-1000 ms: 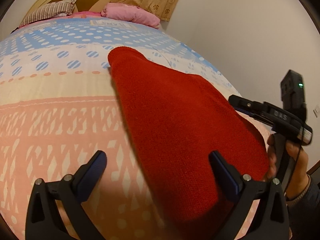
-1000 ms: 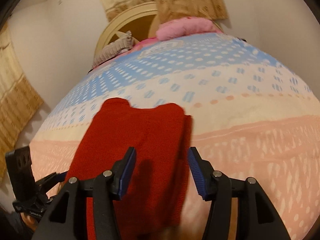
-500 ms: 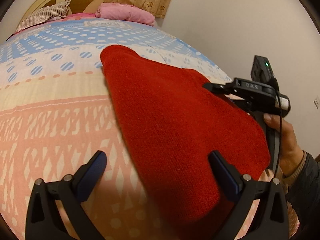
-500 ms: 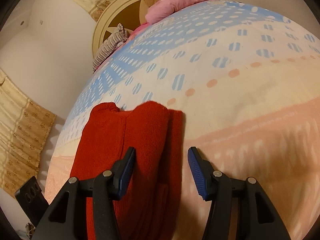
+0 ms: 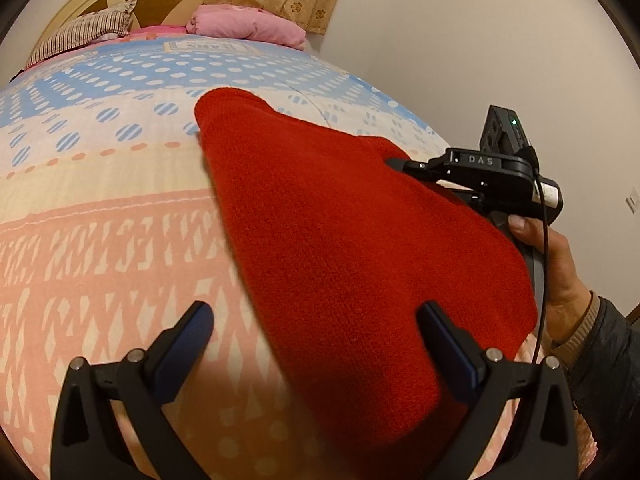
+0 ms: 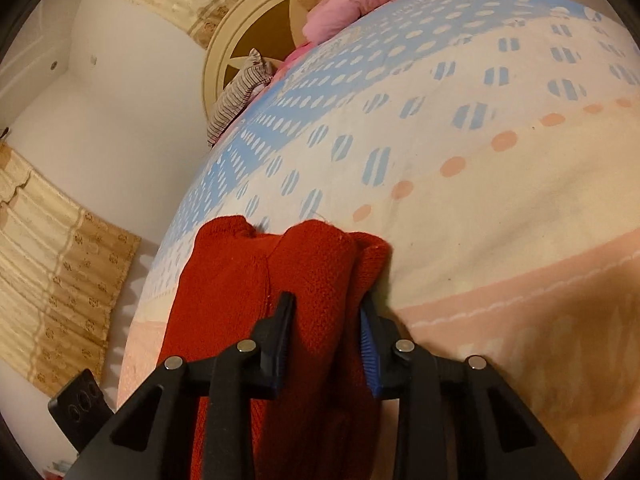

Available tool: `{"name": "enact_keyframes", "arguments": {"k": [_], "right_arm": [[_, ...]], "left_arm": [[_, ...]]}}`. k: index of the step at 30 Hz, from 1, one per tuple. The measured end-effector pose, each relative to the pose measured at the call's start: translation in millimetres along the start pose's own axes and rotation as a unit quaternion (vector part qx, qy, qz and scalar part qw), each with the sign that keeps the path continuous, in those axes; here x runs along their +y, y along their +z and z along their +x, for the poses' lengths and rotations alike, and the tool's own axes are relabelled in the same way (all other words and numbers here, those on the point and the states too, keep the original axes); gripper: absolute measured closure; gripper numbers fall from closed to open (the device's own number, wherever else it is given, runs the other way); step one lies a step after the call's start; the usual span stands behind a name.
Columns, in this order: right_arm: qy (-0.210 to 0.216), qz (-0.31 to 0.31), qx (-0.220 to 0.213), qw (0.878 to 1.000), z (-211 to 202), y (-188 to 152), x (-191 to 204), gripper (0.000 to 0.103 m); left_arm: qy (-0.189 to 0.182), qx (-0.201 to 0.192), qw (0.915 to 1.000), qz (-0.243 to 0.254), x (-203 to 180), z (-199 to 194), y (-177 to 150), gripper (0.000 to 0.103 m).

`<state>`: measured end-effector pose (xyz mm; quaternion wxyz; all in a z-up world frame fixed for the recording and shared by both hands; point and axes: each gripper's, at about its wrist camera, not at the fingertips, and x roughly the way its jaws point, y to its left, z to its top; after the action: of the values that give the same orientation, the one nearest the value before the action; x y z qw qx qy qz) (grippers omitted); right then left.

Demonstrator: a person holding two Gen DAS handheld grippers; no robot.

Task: Fold small clothes
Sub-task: 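Grasp the sweater stack end with the right tool while the left tool grasps beside it, then lift the held end with both tools and fold it over the stack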

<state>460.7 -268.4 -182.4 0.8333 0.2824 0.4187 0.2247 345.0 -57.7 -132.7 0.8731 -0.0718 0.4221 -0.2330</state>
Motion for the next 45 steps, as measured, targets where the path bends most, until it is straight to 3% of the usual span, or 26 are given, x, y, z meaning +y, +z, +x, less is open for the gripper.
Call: {"name": "enact_keyframes", "arguments": {"k": [7,10,16,18,20,25,45], "right_arm": [[-0.005,0.004,-0.004,1.0,0,-4,-1,0.073],[-0.011,0.009,-0.01,1.0,0,-7,1,0.074],[-0.033,-0.006,-0.025,0.999,-10,-18,15,0.079],[-0.034,-0.017,-0.034,0.999,-17,-24,24,0.08],[-0.036,-0.022,-0.039,0.998,-23,-27,30,0.081],[-0.021,-0.023,-0.052,0.998,-49,-39,40,0.081],[0.006,-0.001,-0.109,0.994,-165,-101,43,0.082]], "left_arm": [[0.004,0.004,1.0,0.007,-5,2,1,0.0],[-0.004,0.008,0.9999,0.008,-7,2,1,0.004],[-0.021,0.014,0.9996,-0.008,-15,-4,0,0.037],[-0.009,0.001,0.9999,0.007,-21,-10,-2,0.05],[0.004,-0.007,0.9997,0.022,-29,-17,-4,0.054],[0.02,-0.021,0.9984,0.049,-46,-36,-11,0.057],[-0.028,-0.053,0.9914,0.116,-111,-82,-37,0.059]]}}
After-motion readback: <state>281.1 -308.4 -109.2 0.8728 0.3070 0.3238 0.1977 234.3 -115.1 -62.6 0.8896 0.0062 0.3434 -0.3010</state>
